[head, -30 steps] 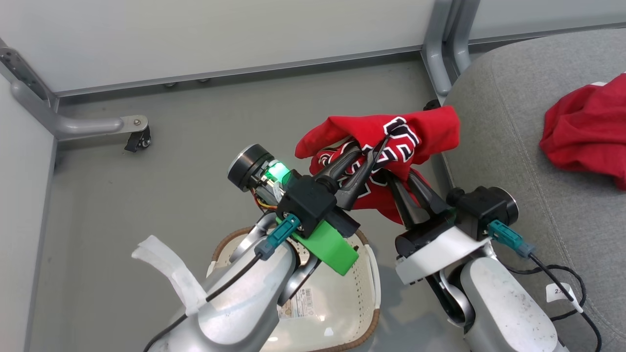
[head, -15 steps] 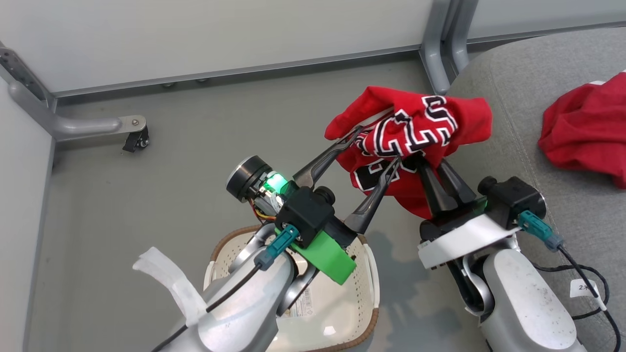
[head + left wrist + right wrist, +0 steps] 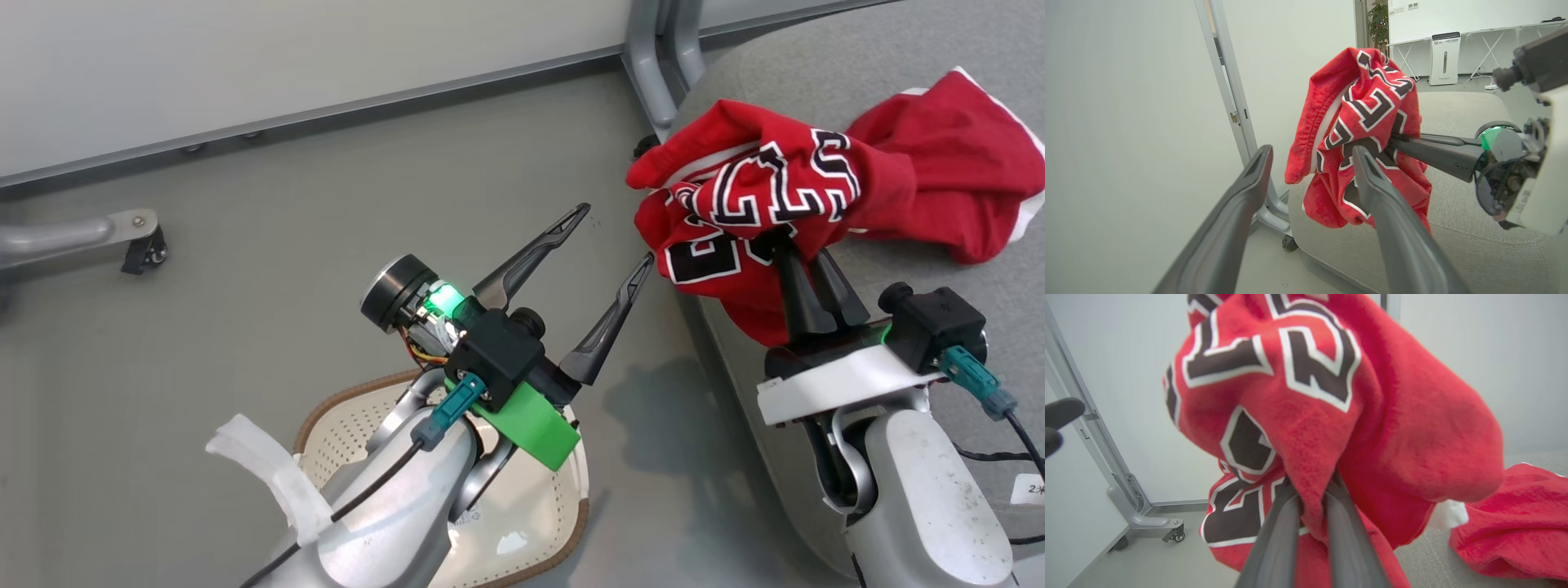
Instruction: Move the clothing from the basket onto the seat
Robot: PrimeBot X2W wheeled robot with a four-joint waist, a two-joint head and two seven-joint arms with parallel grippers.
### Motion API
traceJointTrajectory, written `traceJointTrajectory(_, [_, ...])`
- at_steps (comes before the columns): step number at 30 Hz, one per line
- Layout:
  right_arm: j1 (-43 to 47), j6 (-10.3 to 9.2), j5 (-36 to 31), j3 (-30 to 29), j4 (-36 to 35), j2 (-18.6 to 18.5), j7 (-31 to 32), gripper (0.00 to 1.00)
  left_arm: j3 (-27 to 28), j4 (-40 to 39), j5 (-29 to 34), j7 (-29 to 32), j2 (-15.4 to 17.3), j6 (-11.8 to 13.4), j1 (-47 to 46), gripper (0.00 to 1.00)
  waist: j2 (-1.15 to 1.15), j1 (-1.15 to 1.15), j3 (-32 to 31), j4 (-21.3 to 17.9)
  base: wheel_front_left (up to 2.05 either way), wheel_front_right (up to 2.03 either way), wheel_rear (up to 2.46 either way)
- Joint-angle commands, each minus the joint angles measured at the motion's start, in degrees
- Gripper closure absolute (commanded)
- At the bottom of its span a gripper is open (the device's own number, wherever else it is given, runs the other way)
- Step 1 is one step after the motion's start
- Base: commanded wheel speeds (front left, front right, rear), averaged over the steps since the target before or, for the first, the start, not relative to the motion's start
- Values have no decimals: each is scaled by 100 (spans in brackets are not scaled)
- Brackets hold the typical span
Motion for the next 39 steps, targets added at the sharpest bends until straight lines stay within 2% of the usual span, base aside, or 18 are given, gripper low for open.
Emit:
traceJointTrajectory(1, [82,-6,-38,-71,-51,-16,-13,100,24,1,42,-2,47,-18,62,0,56,0,151,-318,0,0,0])
traceJointTrajectory(12, [504,-6,77,-562,-226,-13,-13,100,43,68,149,-2,105,-72,-50,0,56,0,334,-1048,0,0,0])
traceJointTrajectory(19, [744,-6,173,-817,-294,-13,-13,100,-12,133,184,-2,106,-110,-85,0,56,0,411,-1312,0,0,0])
traceJointTrajectory(24, [780,-6,206,-906,-319,-15,-13,100,-17,142,187,-2,106,-117,-84,0,56,0,463,-1331,0,0,0])
traceJointTrajectory(30, [397,-6,90,-1011,-415,-15,-14,100,-26,136,214,-2,108,-131,-157,0,56,0,608,-1281,0,0,0])
traceJointTrajectory(39, [-851,-6,94,-1245,-520,-309,-13,100,-102,162,253,-2,110,-142,-407,0,56,0,1232,-1118,0,0,0])
